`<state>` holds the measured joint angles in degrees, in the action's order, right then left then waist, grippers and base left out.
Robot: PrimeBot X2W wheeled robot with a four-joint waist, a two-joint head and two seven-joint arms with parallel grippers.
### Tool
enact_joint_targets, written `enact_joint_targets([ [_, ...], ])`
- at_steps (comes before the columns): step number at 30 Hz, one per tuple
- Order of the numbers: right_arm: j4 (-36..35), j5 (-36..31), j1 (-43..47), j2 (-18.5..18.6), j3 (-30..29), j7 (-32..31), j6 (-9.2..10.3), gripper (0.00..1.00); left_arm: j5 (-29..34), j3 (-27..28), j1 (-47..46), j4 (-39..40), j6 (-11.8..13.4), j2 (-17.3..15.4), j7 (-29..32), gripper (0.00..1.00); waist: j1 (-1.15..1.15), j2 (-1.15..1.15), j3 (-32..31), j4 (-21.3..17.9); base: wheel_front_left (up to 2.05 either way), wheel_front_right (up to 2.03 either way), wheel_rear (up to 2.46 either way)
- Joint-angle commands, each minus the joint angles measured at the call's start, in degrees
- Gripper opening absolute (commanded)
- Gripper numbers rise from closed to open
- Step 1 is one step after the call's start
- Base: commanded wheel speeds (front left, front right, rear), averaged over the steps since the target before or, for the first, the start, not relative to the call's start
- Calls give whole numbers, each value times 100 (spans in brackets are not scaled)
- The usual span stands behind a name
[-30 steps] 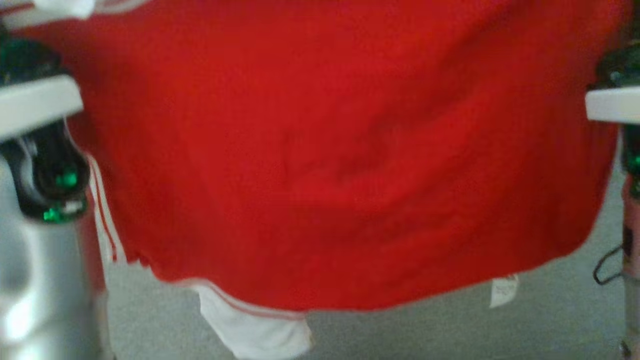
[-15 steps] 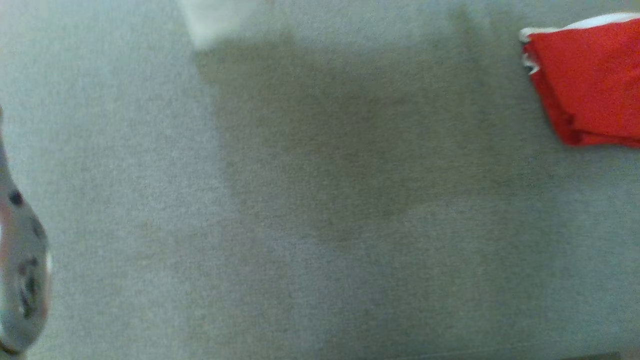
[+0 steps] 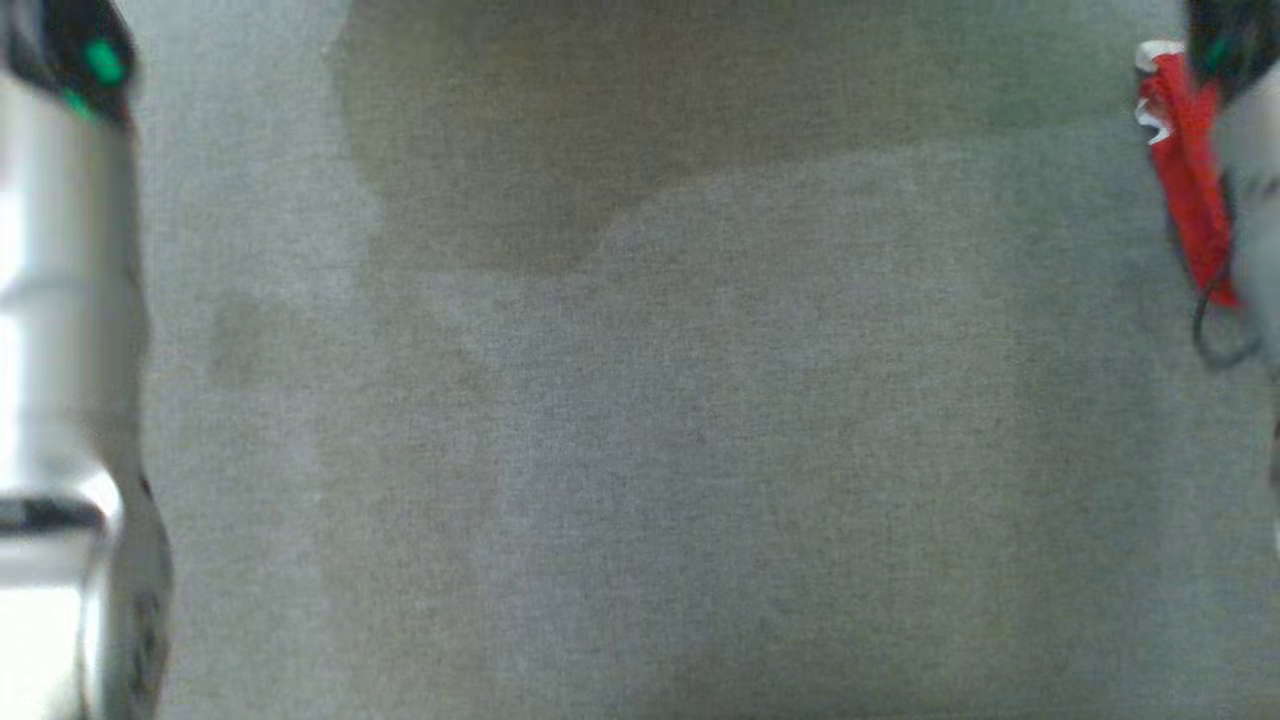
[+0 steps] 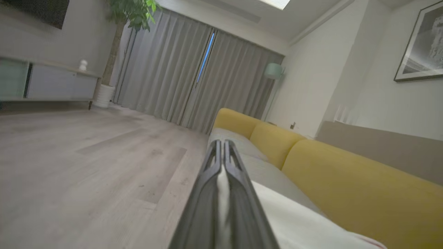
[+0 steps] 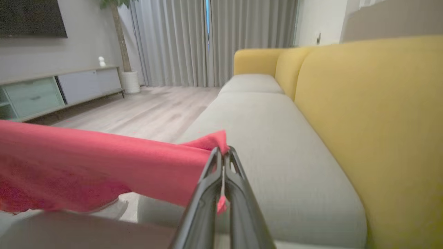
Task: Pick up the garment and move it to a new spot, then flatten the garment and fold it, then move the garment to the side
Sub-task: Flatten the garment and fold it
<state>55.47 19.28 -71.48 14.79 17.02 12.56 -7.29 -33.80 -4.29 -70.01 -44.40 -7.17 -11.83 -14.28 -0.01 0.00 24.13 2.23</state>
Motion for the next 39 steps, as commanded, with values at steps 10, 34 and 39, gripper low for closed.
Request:
enact_joint_targets([
  [10, -565, 1437, 1910, 545, 1564, -777, -20, 0, -632, -493, 2934, 1148, -31, -411, -60, 0, 1, 0, -1072, 63, 0, 0, 0],
  [34, -2246, 2348, 4204, 1552, 2006, -1132, -20, 0, -556, -1140, 6391, 3823, 558, -989, 806, 0, 1, 0, -2202, 0, 0, 0, 0],
  [39, -2770, 2355, 4726, 1703, 1782, -1317, -20, 0, -420, -1193, 6791, 4221, 747, -1107, 856, 0, 1, 0, -2353, -29, 0, 0, 0],
])
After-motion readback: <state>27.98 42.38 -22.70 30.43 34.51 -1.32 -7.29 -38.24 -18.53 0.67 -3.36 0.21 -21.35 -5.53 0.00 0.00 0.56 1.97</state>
